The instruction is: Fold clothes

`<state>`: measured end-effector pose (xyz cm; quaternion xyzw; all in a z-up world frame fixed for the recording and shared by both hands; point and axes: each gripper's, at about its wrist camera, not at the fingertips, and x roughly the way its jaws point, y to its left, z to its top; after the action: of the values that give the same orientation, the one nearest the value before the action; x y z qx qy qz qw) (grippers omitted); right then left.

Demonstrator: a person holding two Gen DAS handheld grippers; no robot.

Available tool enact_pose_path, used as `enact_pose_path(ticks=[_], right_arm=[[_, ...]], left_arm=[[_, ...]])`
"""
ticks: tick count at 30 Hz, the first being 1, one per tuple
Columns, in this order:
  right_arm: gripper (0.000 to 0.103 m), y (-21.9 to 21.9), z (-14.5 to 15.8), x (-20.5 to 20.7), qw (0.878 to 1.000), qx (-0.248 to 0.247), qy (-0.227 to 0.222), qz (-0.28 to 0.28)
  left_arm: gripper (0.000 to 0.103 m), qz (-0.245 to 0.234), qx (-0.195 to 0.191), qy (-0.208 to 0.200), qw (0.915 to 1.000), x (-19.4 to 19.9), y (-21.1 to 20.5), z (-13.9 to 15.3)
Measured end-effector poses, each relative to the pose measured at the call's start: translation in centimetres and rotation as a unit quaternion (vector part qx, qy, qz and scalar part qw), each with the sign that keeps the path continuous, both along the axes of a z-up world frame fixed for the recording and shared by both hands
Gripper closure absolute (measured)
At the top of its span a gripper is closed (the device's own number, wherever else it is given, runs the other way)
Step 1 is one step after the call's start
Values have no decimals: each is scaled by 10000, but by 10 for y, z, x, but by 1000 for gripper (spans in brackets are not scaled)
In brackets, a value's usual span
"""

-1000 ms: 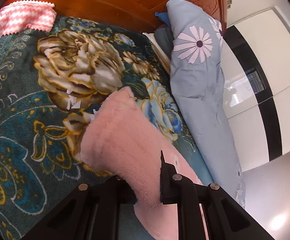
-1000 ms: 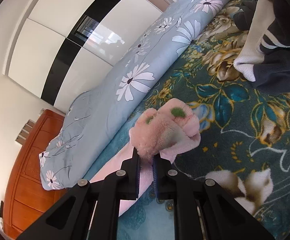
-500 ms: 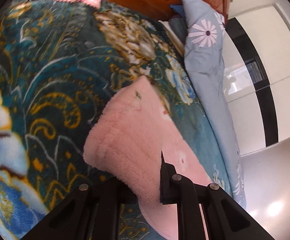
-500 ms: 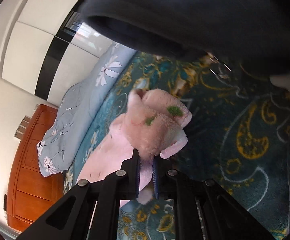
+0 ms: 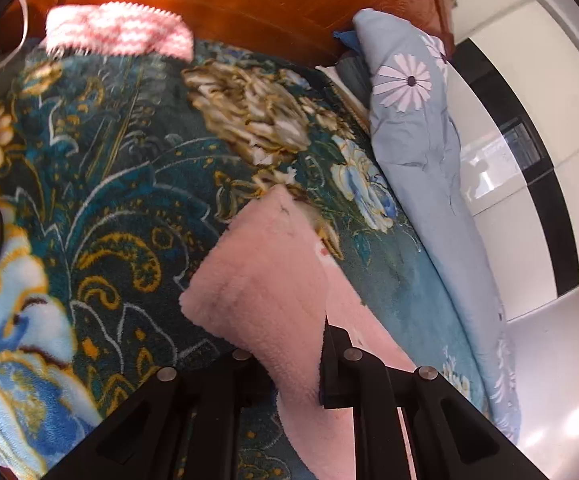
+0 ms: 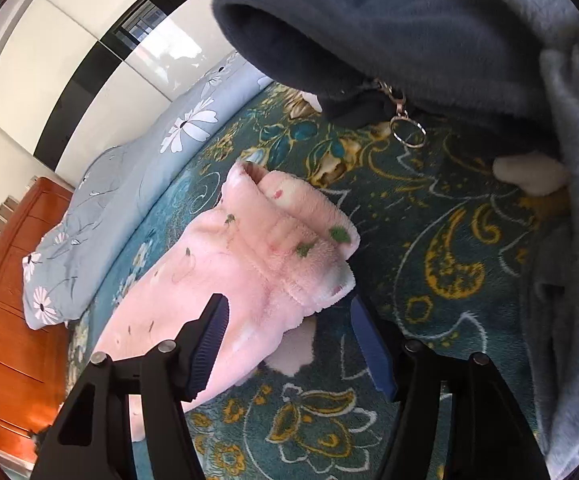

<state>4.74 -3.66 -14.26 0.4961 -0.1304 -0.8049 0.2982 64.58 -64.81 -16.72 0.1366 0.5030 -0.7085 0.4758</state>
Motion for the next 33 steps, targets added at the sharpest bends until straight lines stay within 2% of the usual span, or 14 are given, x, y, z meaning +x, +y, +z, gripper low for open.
enact_pose_path(ticks=[2,5,8,11,13,17,20,22,26,30,32,33], right_arm=[[38,1,7,9,9995,248,197,-56],[38,-1,15,21,9972,551,494,-65],[38,-10,22,32,9957,547,739,141],[38,-22,25,41,9947,459,840,382],[38,-31,22,46,9940,405,829,584],[38,-37,15,54,9926,346,802,838],[38,-40,9,60,9912,302,781,1029],[38,-40,6,62,9912,257,751,1061],[38,-39,4,64,9914,198,734,1065],[38,-52,2,68,9920,12,622,1097],[38,-61,3,72,9919,-131,588,1121],[38,-67,6,74,9913,-227,591,1154]], left_arm=[[89,-302,-525,-205,9979,-28,19,33],[89,-884,-1202,-371,9881,-80,57,85],[89,-1682,-1743,-539,9687,-153,101,121],[89,-2466,-1943,-573,9477,-227,149,131],[89,-2929,-1914,-567,9351,-277,178,120],[89,-3656,-1601,-710,9141,-357,232,77],[89,-4008,-1143,-819,9053,-394,265,37],[89,-4149,-874,-898,9012,-407,285,16],[88,-4178,-554,-1001,9013,-413,304,-13],[75,-4398,-281,-778,8943,-406,310,-24],[63,-4545,-189,-472,8893,-399,310,-19],[53,-4652,-89,-258,8848,-394,311,-16]])
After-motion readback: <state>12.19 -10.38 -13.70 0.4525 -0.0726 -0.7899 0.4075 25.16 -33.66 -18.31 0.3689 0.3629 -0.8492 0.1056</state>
